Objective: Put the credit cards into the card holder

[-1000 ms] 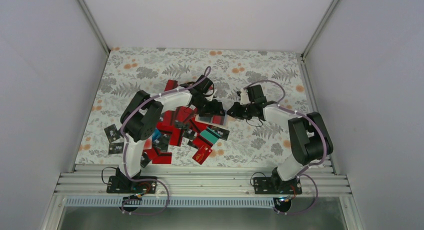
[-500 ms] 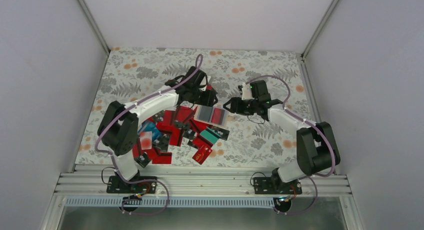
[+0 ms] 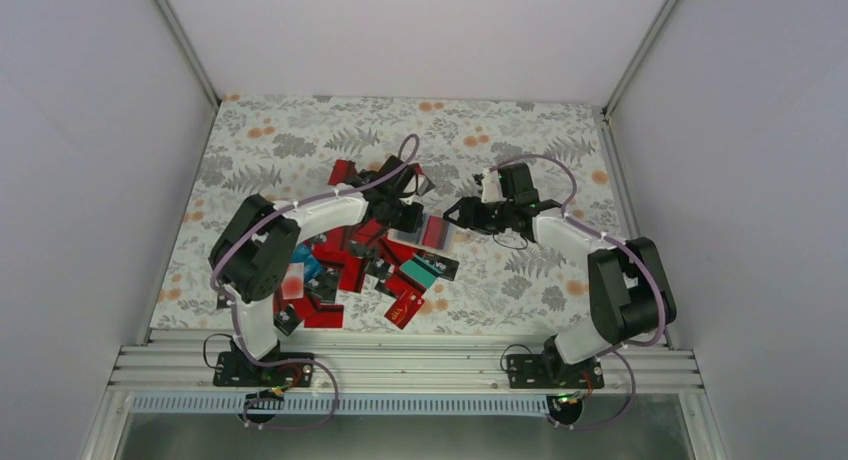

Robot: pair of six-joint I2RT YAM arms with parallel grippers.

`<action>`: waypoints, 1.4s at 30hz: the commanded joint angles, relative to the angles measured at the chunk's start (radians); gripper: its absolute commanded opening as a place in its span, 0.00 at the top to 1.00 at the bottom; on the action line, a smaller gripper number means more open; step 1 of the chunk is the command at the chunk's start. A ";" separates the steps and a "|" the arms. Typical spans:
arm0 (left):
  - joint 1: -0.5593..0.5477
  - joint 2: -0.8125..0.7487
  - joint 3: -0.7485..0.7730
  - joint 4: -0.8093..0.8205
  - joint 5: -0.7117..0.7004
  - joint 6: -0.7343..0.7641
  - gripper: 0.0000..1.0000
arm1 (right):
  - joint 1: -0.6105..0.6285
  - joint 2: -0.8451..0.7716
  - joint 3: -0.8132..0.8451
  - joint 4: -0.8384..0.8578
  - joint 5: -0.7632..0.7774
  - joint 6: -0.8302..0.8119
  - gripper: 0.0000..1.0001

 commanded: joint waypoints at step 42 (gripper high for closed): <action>-0.043 0.182 0.037 0.004 -0.059 0.030 0.98 | -0.004 0.265 0.095 0.030 0.025 0.030 0.56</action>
